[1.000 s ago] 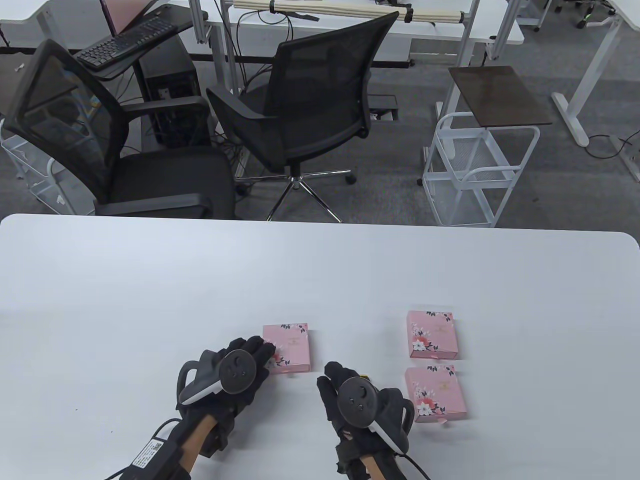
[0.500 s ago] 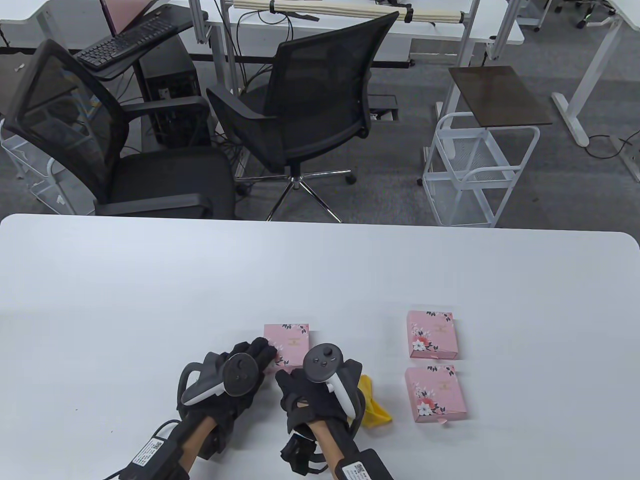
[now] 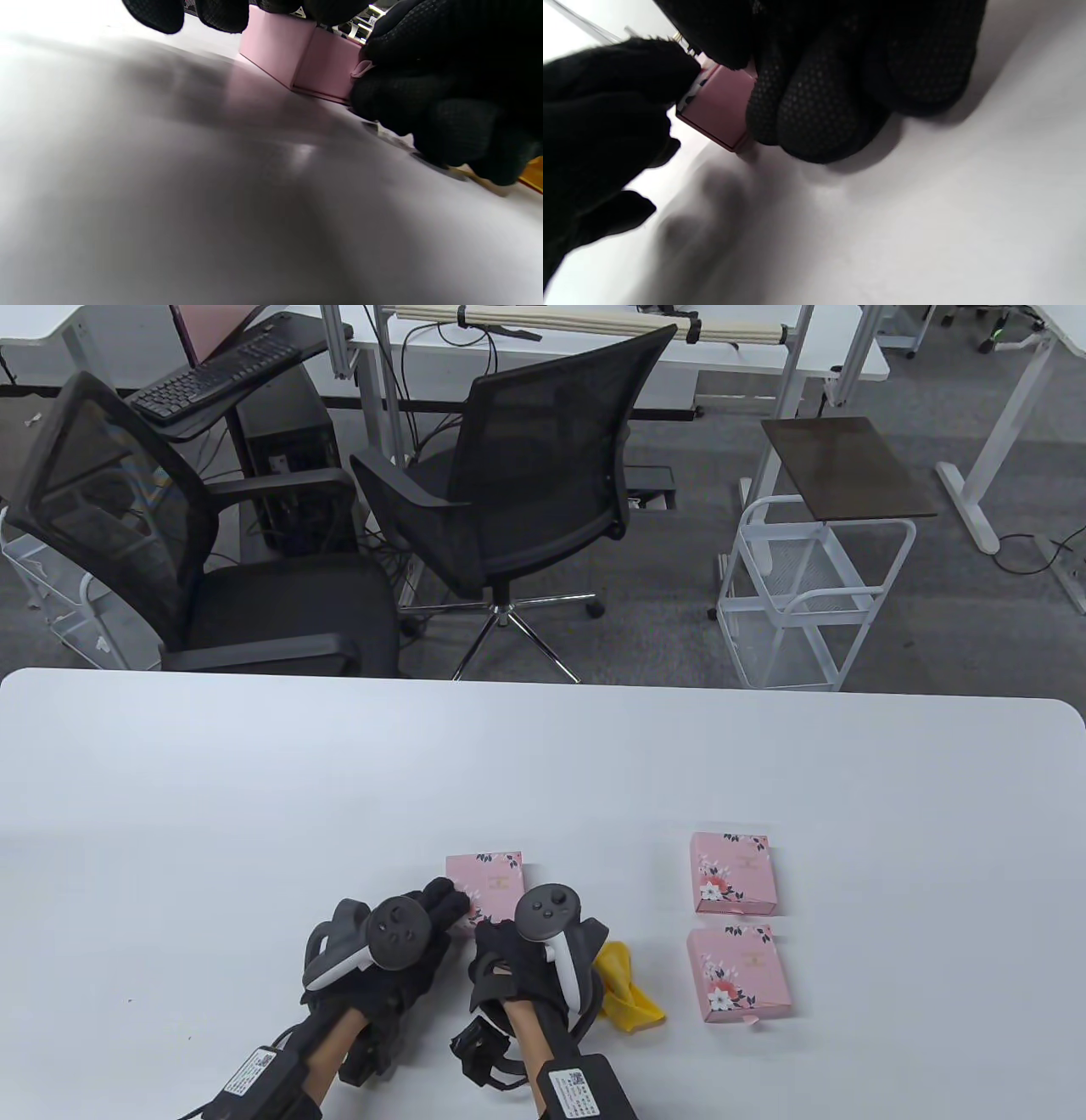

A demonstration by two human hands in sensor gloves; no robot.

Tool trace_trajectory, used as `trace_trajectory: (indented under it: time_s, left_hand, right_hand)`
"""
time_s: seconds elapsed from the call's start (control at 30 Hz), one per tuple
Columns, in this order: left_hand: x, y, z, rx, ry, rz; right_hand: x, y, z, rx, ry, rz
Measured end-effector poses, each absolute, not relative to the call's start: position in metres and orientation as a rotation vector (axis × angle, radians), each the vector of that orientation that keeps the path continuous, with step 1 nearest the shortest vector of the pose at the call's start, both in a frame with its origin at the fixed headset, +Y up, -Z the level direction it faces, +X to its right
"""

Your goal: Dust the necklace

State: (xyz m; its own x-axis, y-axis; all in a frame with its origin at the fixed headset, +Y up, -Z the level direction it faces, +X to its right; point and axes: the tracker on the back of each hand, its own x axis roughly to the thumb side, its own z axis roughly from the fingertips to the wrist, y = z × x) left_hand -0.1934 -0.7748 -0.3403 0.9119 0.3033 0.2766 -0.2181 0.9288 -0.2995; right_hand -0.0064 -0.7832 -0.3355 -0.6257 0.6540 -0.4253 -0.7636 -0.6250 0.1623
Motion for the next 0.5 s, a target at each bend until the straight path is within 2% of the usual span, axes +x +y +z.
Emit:
trace_trajectory:
  time_s: [0.3,0.5]
  left_hand:
    - [-0.193,-0.774,-0.342,-0.269,-0.316,0.269]
    - [-0.185,-0.768,-0.34,-0.255,-0.301,0.14]
  right_hand:
    - [0.0,-0.79,-0.335,-0.516,0.418,2.139]
    - [0.003,-0.792,-0.332,-0.548,0.397,2.092]
